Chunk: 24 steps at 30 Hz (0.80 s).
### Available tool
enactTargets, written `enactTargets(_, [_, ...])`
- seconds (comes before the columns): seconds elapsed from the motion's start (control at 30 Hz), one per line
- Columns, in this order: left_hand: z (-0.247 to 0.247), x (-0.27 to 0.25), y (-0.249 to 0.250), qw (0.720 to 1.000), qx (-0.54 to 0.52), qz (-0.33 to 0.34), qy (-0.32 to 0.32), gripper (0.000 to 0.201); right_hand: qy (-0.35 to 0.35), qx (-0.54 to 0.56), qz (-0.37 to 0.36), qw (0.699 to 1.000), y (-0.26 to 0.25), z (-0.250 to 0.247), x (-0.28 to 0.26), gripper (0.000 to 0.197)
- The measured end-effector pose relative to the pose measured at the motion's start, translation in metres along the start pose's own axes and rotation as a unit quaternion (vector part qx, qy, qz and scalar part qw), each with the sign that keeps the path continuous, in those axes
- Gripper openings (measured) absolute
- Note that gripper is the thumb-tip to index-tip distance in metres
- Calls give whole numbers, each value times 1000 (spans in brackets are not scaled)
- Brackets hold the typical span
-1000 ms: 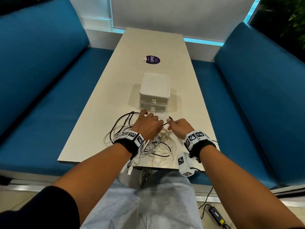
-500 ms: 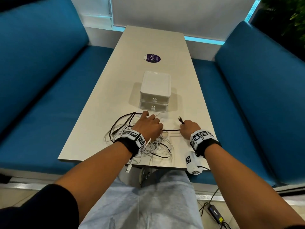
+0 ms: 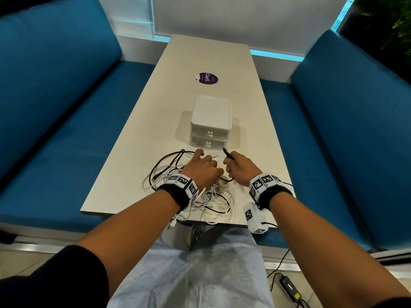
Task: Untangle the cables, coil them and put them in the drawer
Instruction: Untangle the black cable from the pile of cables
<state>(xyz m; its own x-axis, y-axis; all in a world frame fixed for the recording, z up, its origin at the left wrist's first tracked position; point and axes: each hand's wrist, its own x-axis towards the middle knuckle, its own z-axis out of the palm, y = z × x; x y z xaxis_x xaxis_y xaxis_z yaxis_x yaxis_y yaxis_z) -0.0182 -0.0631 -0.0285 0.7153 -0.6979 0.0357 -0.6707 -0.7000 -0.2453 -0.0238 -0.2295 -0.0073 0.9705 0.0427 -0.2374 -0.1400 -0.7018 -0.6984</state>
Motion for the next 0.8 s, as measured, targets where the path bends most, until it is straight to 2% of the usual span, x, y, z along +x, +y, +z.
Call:
enactTargets(0.17, [1, 0, 1, 1000, -16, -19, 3, 23, -19, -46, -51, 997, -10, 6, -2, 15])
enactTargets(0.33, [-1, 0, 1, 1000, -18, -22, -1, 26, -5, -56, -76, 995, -7, 9, -2, 29])
enactTargets(0.5, [-3, -1, 0, 999, -34, -22, -12, 22, 24, 54, -70, 996, -16, 7, 1, 33])
enactTargets(0.63, [-4, -2, 0, 999, -42, -19, -14, 28, 5, -60, -110, 992, -24, 11, -1, 29])
enactTargets(0.8, [-2, -7, -1, 999, -49, -19, -6, 37, -39, -141, -100, 984, -15, 10, -1, 33])
